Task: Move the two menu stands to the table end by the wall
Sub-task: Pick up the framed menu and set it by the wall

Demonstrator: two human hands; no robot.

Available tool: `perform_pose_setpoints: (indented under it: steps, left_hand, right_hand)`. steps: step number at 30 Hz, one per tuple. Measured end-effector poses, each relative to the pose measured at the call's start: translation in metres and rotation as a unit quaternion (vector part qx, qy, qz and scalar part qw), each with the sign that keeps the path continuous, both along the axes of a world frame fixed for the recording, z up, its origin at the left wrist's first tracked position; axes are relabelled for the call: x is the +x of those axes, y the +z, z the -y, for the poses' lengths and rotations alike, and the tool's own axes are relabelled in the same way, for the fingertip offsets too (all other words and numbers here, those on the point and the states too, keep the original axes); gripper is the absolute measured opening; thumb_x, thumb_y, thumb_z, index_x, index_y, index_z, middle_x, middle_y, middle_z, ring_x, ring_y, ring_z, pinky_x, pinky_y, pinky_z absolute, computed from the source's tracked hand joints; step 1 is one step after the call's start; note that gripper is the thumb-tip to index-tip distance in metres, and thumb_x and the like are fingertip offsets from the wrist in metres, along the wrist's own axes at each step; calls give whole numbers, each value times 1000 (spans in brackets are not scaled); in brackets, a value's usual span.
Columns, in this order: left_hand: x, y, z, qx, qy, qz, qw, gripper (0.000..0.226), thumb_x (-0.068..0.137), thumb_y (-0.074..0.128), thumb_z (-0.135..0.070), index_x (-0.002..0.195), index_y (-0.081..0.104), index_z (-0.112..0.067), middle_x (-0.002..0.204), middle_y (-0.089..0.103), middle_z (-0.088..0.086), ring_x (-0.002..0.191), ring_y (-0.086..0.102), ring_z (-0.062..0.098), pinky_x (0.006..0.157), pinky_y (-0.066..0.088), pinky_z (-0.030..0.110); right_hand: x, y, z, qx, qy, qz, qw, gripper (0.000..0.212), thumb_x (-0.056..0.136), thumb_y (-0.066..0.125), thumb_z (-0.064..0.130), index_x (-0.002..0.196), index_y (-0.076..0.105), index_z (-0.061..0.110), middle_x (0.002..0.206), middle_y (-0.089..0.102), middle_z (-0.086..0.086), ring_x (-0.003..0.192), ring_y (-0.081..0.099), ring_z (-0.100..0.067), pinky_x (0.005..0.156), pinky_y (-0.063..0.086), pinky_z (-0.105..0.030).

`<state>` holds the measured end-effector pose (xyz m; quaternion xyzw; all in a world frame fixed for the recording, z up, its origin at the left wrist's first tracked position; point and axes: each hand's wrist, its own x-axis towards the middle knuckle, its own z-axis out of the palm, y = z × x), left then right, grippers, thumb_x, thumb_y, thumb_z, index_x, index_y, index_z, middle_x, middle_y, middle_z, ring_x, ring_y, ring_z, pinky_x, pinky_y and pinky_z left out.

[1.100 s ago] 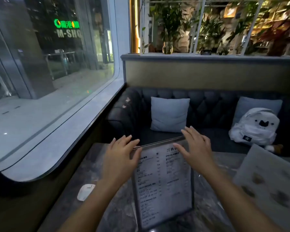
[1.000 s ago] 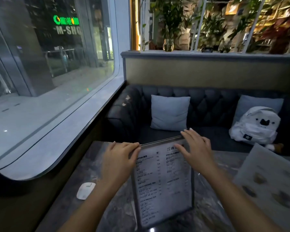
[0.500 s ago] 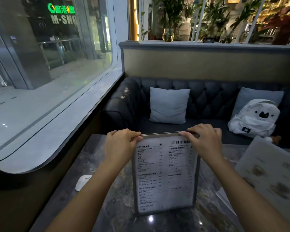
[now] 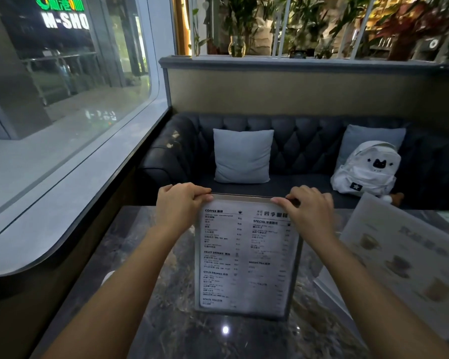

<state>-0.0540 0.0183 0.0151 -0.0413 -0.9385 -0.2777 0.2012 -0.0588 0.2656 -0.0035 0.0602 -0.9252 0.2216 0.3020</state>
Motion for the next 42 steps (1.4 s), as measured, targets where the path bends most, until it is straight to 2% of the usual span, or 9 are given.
perform_pose_setpoints:
  steps: [5,9,12,20,25,29,35,39,42]
  left_hand:
    - [1,3,0,-29,-11,2,1000,27,85,59,-36,105,67,-22,105,71,1,102,59,21,98,38,43]
    - [5,9,-11,-68,-30,-51,996,39,84,56,-45,114,61,-21,111,67,3,104,57,22,97,37,42]
    - [7,18,-36,-80,-65,-97,990,42,84,55,-46,116,60,-19,110,68,4,103,58,23,95,40,42]
    - [10,32,-132,-50,-198,-123,971,38,84,59,-39,114,61,-15,107,69,8,100,60,27,90,45,41]
    - [13,27,-191,-67,-278,-113,952,39,87,55,-35,120,56,-15,119,64,7,108,56,27,94,43,41]
    - [15,23,-231,-95,-324,-123,933,40,88,53,-30,126,50,-18,134,54,7,122,48,24,104,35,42]
    - [13,14,-267,-181,-357,-81,913,47,96,38,-29,140,23,-28,153,27,1,141,18,23,114,15,44]
    - [13,5,-273,-196,-368,-31,909,43,97,33,-29,139,25,-36,153,26,2,141,14,24,116,8,47]
    - [13,4,-273,-181,-364,-46,913,41,97,33,-25,136,31,-37,145,39,5,137,25,24,115,7,47]
  right_hand:
    - [4,4,0,28,-3,-4,1000,38,77,58,50,69,59,14,73,61,-1,73,52,-20,70,24,-32]
    - [15,12,-8,41,-11,-36,998,40,79,58,48,96,64,12,97,67,-6,89,57,-24,77,31,-37]
    - [28,20,-23,61,-28,-56,996,41,80,61,41,104,62,9,102,68,-11,94,59,-29,80,37,-40]
    - [75,37,-90,106,-121,-90,983,37,77,67,35,102,63,7,96,70,-14,87,63,-31,75,43,-42]
    - [106,33,-133,99,-179,-77,976,34,78,68,27,105,61,8,95,69,-15,88,63,-34,75,44,-44]
    - [127,27,-160,94,-220,-60,969,32,77,69,24,103,63,6,95,69,-17,89,63,-35,74,44,-46]
    - [142,16,-186,69,-232,-38,969,21,80,66,19,99,66,10,94,69,-14,85,61,-36,72,41,-44]
    - [143,12,-196,18,-224,-9,974,17,85,59,19,98,68,13,94,70,-12,88,58,-35,72,34,-39]
    - [143,9,-201,-4,-219,-1,976,17,86,58,16,100,69,15,92,71,-13,87,58,-35,69,30,-37]
